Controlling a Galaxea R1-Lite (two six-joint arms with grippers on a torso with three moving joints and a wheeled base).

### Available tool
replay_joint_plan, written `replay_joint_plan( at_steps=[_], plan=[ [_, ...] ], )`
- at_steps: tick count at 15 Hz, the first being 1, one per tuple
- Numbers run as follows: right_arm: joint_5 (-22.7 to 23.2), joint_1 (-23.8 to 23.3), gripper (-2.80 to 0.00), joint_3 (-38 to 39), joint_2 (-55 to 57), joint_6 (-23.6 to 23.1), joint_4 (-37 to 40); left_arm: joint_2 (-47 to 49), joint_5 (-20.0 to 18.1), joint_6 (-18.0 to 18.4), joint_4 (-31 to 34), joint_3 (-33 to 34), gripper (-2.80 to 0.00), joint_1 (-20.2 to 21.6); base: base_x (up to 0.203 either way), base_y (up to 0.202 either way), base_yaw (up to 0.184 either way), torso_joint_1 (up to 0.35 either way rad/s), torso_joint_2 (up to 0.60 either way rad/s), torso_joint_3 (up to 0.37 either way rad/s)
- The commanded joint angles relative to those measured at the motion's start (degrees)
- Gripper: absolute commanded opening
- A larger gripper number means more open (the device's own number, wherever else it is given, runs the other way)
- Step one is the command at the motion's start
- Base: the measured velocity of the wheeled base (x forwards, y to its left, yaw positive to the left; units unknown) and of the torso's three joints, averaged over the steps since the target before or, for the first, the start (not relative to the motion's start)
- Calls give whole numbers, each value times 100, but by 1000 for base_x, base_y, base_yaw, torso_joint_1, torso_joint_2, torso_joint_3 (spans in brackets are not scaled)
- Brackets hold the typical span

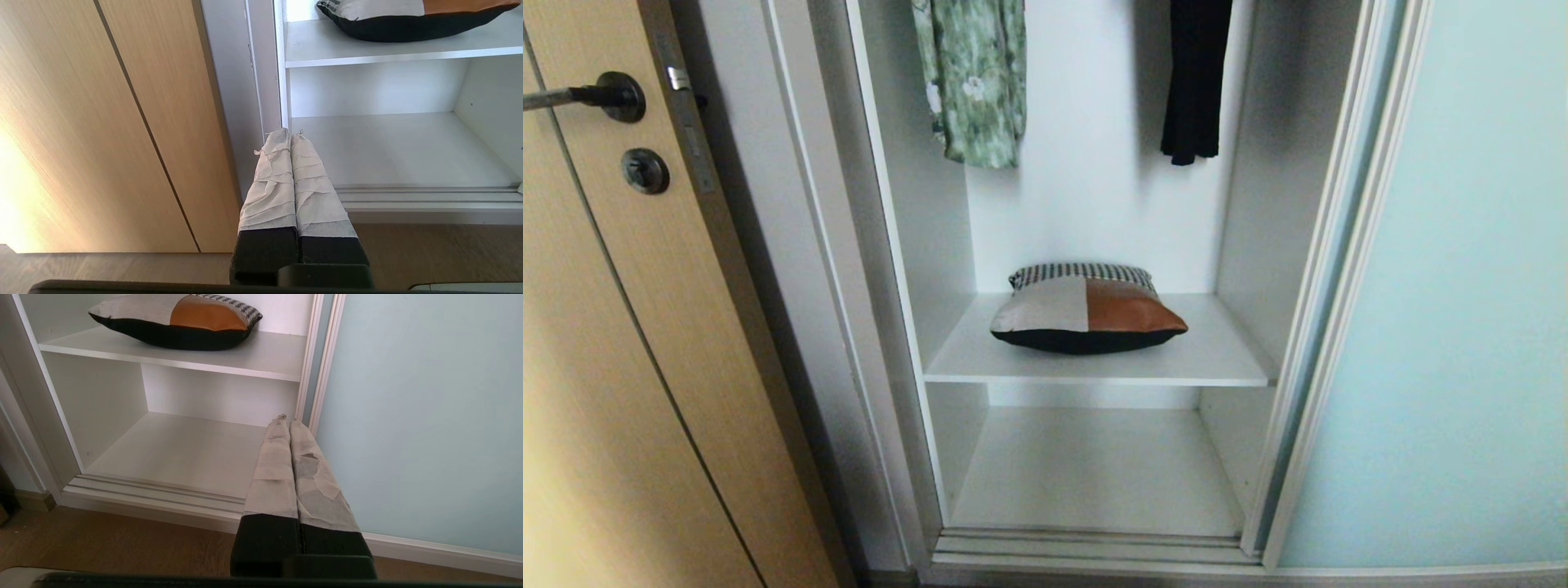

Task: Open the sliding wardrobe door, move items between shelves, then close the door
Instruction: Open the door

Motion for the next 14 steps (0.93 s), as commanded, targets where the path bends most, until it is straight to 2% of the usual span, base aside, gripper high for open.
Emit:
replay_joint_plan(
  at_steps=[1, 14],
  plan=[
    [4, 1, -280, 9, -1, 1, 9, 7, 6, -1, 4, -1, -280, 2, 0, 0, 0, 0, 0, 0],
    [4, 1, -280, 9, -1, 9, 2, 7, 6, -1, 4, -1, -280, 2, 0, 0, 0, 0, 0, 0]
  ],
)
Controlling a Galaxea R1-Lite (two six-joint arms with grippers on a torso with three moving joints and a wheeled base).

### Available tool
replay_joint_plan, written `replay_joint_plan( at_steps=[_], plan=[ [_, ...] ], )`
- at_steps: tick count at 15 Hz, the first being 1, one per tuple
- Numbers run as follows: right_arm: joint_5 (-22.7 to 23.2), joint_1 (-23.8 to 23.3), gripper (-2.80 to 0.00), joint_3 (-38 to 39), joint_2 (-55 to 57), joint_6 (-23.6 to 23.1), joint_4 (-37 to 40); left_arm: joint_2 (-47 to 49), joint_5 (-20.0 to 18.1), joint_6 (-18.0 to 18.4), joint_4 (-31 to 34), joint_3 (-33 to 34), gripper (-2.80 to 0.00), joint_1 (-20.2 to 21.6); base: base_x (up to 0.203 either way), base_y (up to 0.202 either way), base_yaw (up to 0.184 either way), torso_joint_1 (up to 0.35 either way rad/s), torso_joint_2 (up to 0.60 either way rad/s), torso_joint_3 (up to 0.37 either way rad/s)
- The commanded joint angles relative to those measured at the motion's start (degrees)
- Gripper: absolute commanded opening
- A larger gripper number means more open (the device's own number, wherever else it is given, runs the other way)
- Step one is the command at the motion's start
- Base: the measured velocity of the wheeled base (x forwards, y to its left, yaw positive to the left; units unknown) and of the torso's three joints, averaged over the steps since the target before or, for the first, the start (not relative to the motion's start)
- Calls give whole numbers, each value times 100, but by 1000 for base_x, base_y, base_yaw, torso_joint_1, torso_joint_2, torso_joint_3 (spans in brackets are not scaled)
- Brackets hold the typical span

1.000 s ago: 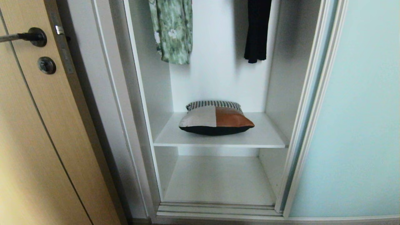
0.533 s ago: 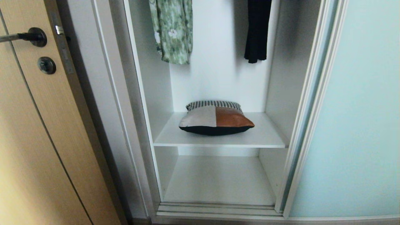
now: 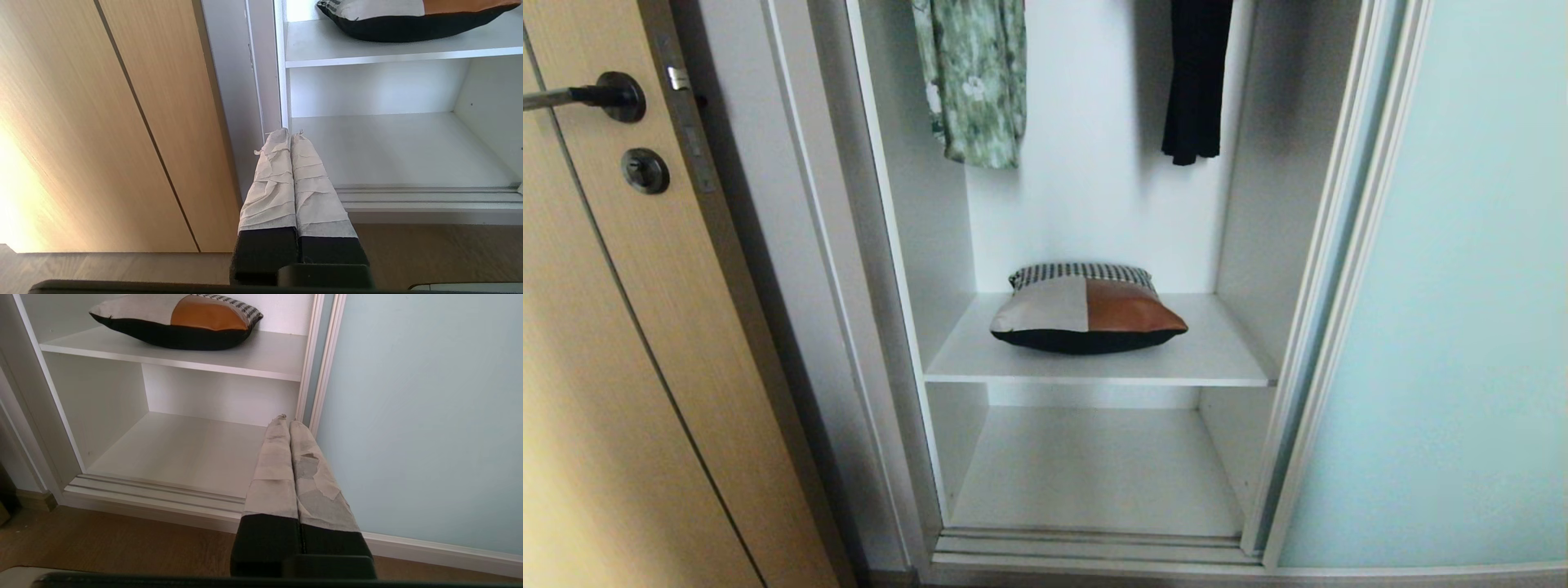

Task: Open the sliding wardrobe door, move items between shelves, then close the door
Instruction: Open the door, then place the pillow on the lower shelf

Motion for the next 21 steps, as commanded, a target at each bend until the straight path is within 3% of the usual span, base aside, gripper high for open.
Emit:
replay_joint_plan(
  at_steps=[1, 9, 18, 21],
  plan=[
    [3, 1, -280, 9, -1, -3, -7, 7, 0, 5, 1, -1, -280, 2, 0, 0, 0, 0, 0, 0],
    [3, 1, -280, 9, -1, 1, -1, 7, 6, 77, -57, 33, -280, 2, 0, 0, 0, 0, 0, 0],
    [3, 1, -280, 9, -1, 1, -1, 7, 26, -259, -236, 78, -280, 2, 0, 0, 0, 0, 0, 0],
    [3, 1, -280, 9, -1, -7, -8, 7, 27, -337, -245, 78, -280, 2, 153, 0, 1, 2, 3, 4]
  ],
)
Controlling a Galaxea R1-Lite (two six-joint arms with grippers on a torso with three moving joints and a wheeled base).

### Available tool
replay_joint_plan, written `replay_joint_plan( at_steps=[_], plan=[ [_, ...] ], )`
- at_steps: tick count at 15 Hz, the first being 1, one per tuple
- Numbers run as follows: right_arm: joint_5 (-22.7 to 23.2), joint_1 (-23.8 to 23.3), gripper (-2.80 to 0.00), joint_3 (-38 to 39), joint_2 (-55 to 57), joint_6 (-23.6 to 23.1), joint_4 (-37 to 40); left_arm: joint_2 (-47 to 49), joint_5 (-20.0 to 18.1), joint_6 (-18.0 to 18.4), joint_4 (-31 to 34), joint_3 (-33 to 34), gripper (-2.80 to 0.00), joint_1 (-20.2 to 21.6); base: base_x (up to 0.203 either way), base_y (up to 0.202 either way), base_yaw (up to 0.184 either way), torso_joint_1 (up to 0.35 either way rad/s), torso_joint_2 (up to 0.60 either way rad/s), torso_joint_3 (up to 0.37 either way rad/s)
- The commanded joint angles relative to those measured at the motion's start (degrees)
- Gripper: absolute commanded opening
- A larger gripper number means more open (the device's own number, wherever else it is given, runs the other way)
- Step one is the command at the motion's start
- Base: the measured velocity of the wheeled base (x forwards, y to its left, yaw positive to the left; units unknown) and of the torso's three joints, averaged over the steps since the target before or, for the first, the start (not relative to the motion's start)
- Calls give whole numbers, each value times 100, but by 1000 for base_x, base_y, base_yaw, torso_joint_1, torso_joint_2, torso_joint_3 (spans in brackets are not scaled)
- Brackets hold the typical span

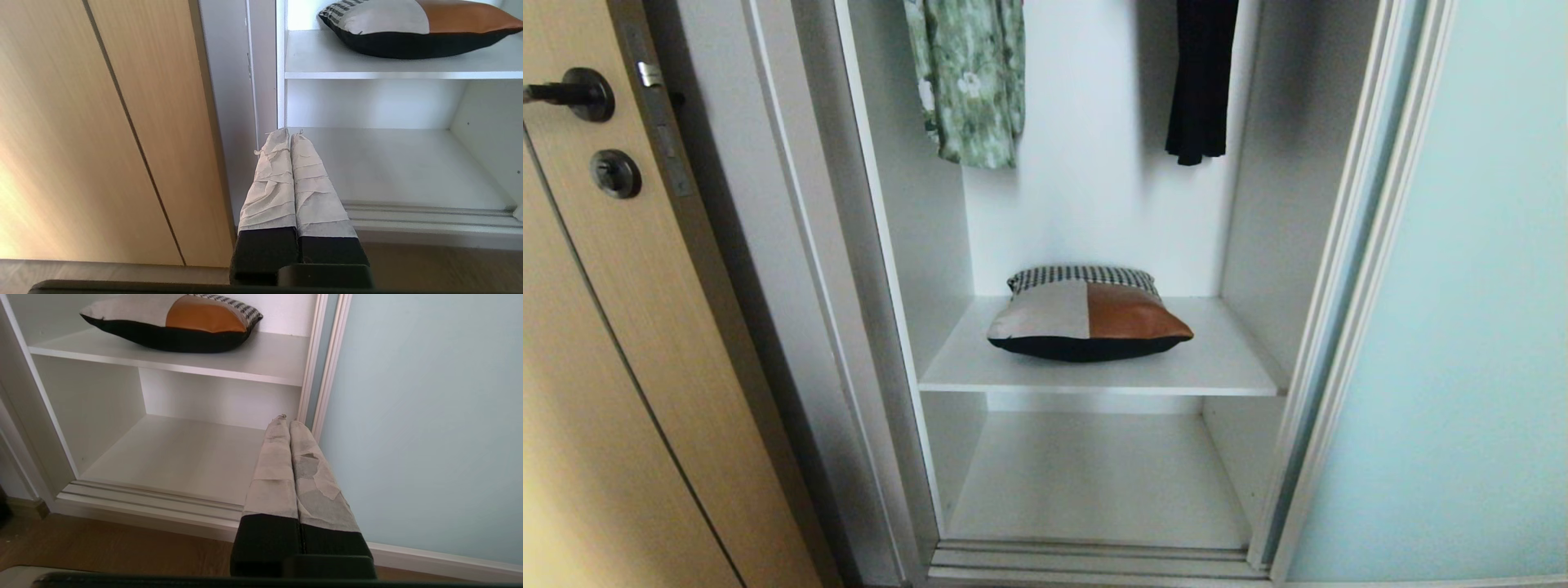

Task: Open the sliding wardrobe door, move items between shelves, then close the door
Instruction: Place the pillow on the lower shelf

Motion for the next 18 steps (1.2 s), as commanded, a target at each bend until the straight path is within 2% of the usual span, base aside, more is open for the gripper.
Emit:
replay_joint_plan(
  at_steps=[1, 12, 18],
  plan=[
    [3, 1, -280, 9, -1, -10, 2, 7, 1, -17, 0, 0, -280, 2, 76, 0, -2, 12, 7, -7],
    [3, 1, -280, 9, -1, -1, 2, 7, -7, -26, 0, 0, -280, 2, 0, 0, 0, 0, 0, 0],
    [29, 1, -280, -3, 35, -186, 42, 7, -5, -26, 0, 0, -280, 2, 0, 0, 0, 0, 0, 0]
  ],
)
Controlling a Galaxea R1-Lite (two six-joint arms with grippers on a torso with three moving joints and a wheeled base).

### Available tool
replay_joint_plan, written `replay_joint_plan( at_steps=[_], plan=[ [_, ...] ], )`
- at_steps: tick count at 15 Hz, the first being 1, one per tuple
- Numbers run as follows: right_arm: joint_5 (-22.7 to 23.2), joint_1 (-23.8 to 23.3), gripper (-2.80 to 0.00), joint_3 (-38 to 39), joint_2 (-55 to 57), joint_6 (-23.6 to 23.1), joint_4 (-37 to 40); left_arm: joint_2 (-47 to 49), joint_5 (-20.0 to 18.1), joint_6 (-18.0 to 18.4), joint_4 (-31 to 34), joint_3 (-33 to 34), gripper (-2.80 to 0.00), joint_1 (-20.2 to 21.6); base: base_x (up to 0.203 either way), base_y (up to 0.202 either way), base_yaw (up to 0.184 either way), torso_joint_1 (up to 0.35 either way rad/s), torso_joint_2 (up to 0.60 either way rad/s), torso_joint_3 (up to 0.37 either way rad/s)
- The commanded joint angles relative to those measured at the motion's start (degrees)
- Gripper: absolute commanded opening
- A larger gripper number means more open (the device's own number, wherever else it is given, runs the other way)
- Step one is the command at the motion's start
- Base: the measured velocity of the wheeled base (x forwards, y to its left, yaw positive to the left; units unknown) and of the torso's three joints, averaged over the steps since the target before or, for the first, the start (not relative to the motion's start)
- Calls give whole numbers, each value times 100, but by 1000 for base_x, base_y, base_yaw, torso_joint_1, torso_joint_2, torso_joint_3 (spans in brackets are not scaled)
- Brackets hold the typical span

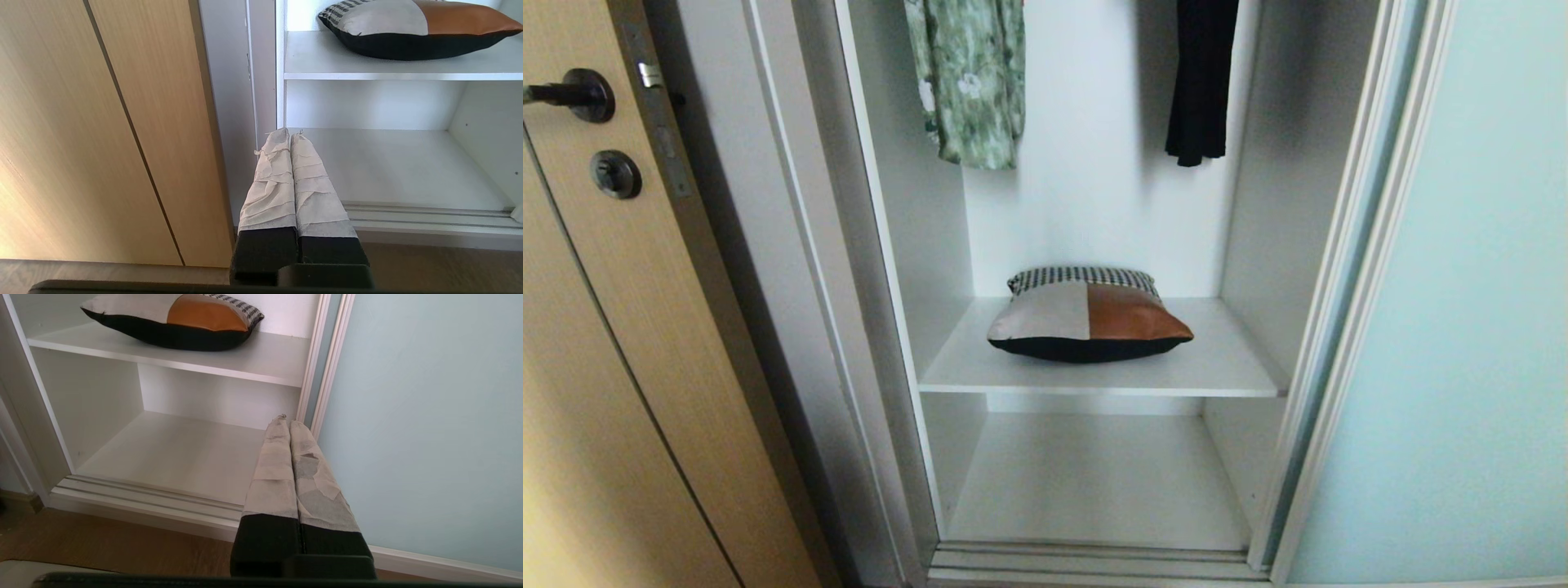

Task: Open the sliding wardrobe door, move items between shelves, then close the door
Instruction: Place the pillow on the lower shelf

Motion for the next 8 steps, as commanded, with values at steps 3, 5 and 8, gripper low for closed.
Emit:
replay_joint_plan(
  at_steps=[3, 5, 8],
  plan=[
    [-21, 1, -280, -39, 600, 184, 111, 7, 3, 1, -1, 0, -280, 2, 0, 0, 0, 0, 0, 0],
    [-21, 1, -280, -227, 744, 262, 120, 7, 7, 1, -1, 0, -280, 2, 0, 0, 0, 0, 0, 0],
    [68, 12, -280, -1523, 1542, 316, 376, 7, 0, 1, -1, 0, -280, 2, 0, 0, 0, 0, 0, 0]
  ],
)
